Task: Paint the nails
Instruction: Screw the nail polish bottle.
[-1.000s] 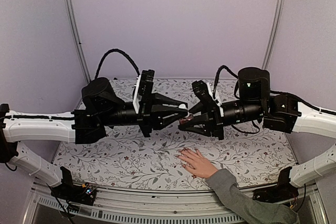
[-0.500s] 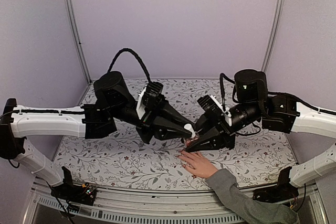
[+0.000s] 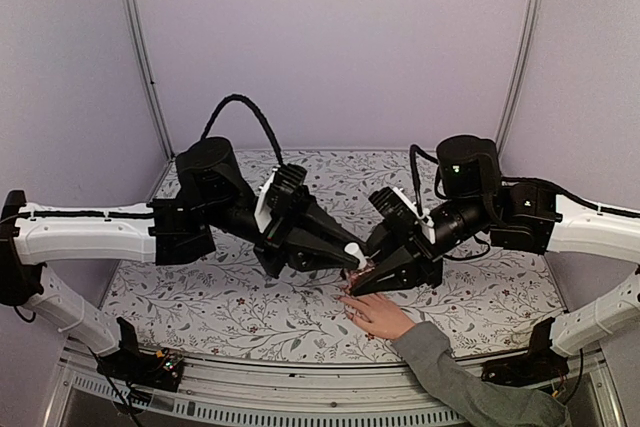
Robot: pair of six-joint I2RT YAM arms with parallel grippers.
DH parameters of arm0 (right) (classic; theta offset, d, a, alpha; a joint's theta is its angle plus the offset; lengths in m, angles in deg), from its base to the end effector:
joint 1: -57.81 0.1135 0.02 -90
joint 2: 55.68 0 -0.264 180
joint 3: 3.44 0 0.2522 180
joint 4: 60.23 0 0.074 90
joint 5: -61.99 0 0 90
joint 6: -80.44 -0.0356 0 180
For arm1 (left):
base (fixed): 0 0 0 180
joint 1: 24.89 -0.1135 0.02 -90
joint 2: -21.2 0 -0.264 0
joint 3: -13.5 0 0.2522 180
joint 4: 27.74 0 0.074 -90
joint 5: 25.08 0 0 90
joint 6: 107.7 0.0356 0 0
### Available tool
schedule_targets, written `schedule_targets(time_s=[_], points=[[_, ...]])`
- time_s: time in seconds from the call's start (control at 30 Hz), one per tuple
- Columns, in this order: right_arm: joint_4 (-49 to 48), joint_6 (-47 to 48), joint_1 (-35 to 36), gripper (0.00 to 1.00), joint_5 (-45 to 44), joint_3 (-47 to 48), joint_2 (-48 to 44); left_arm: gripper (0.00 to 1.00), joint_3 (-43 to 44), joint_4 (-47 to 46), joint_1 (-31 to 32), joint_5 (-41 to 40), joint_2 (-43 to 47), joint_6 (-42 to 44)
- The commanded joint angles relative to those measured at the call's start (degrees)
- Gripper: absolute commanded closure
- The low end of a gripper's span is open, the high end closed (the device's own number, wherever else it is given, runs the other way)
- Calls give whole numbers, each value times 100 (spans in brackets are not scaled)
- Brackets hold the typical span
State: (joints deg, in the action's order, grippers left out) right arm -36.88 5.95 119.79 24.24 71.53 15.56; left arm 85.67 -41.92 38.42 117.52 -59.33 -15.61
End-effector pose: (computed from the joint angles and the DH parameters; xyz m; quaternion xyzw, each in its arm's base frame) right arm 0.1053 0.2578 0.3477 -0.6571 0.4135 0.5348 0.3335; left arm 0.1190 -0.2997 0.3469 0.6013 0.3280 -0.5944 0.4213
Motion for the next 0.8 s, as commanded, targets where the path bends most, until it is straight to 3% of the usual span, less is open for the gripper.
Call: schedule_targets(time_s=[0.0,0.23,0.37,0.6,0.77], points=[[-1241,75,87,100,243,336,-369,86,-454,940,-167,-463,45,-59],[-1292,34,84,100,80,287,-352,67,-507,947,-169,-774,307,-68],[-1360,-10,87,100,-306,230,-369,63,-551,934,-177,-1008,467,-91],[-1651,-308,87,100,-3164,-48,-594,59,-1267,28,-176,-2782,1182,-772],[-1659,-355,87,100,-4478,-176,-599,56,-1320,-51,-169,-3695,1476,-1135]])
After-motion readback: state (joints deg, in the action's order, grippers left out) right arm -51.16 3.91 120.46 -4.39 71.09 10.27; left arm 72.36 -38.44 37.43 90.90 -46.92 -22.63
